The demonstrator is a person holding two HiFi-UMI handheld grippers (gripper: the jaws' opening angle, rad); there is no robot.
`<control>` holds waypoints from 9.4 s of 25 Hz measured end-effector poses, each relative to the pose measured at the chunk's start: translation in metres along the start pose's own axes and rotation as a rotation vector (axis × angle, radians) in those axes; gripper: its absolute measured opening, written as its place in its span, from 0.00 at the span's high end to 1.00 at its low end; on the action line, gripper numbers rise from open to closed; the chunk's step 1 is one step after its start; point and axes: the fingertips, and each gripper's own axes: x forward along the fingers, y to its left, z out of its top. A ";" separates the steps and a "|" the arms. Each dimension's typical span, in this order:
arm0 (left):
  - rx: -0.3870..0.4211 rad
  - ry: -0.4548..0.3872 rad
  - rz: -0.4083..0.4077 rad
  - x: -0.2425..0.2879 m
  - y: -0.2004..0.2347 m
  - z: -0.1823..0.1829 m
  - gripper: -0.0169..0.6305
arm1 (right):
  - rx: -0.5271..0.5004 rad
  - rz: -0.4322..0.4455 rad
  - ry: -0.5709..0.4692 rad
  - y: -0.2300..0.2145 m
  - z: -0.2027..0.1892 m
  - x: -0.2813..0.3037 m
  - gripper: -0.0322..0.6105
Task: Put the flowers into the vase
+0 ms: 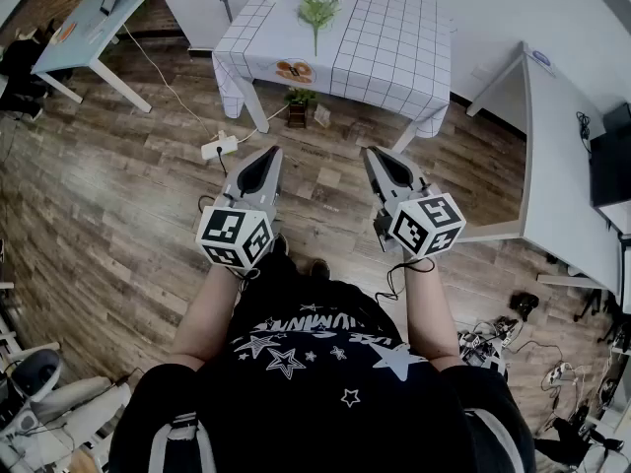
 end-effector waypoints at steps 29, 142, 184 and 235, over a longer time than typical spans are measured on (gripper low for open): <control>-0.028 0.024 0.058 0.017 0.029 -0.008 0.96 | 0.018 0.063 -0.042 -0.011 0.007 0.018 0.93; -0.088 0.173 0.210 0.357 0.388 0.026 0.96 | 0.423 -0.183 0.747 -0.326 -0.102 0.506 0.71; -0.018 0.287 -0.003 0.477 0.382 0.024 0.96 | 0.583 -0.059 0.504 -0.338 -0.065 0.496 0.92; -0.116 0.301 -0.300 0.488 0.494 -0.002 0.96 | 0.390 -0.545 0.881 -0.280 -0.128 0.524 0.82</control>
